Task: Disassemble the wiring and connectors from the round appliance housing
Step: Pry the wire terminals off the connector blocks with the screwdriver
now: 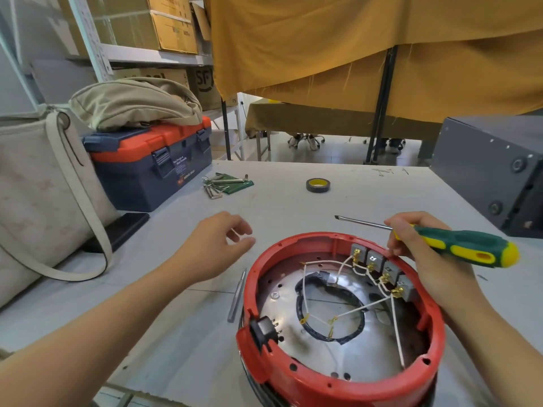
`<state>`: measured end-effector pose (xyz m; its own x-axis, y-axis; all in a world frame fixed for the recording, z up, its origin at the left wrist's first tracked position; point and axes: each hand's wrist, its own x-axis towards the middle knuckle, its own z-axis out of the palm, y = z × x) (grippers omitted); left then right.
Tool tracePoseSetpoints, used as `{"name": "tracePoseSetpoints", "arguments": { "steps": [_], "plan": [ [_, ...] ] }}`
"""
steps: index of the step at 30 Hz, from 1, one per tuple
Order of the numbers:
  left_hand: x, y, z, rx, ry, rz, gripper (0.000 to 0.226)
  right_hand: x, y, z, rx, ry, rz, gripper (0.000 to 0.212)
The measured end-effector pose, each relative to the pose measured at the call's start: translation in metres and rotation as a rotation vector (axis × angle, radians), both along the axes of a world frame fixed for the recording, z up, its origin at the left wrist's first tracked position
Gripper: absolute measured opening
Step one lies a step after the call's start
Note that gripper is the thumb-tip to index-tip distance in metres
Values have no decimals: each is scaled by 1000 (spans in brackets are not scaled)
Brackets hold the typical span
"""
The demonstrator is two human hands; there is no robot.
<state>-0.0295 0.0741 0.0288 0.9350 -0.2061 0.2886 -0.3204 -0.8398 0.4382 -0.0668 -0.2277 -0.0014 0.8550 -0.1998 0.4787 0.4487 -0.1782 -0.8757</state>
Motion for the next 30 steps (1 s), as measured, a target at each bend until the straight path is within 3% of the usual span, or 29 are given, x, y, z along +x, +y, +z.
{"name": "tracePoseSetpoints", "arguments": {
  "steps": [5,11,30],
  "plan": [
    [-17,-62,14,154,63,-215,52,-2,1,2,-10,20,-28,12],
    [-23,-106,-1,378,217,-269,94,-2,2,2,-42,15,-71,12],
    [11,-116,-6,269,163,-420,84,-5,-16,24,138,-65,-226,19]
  ]
}}
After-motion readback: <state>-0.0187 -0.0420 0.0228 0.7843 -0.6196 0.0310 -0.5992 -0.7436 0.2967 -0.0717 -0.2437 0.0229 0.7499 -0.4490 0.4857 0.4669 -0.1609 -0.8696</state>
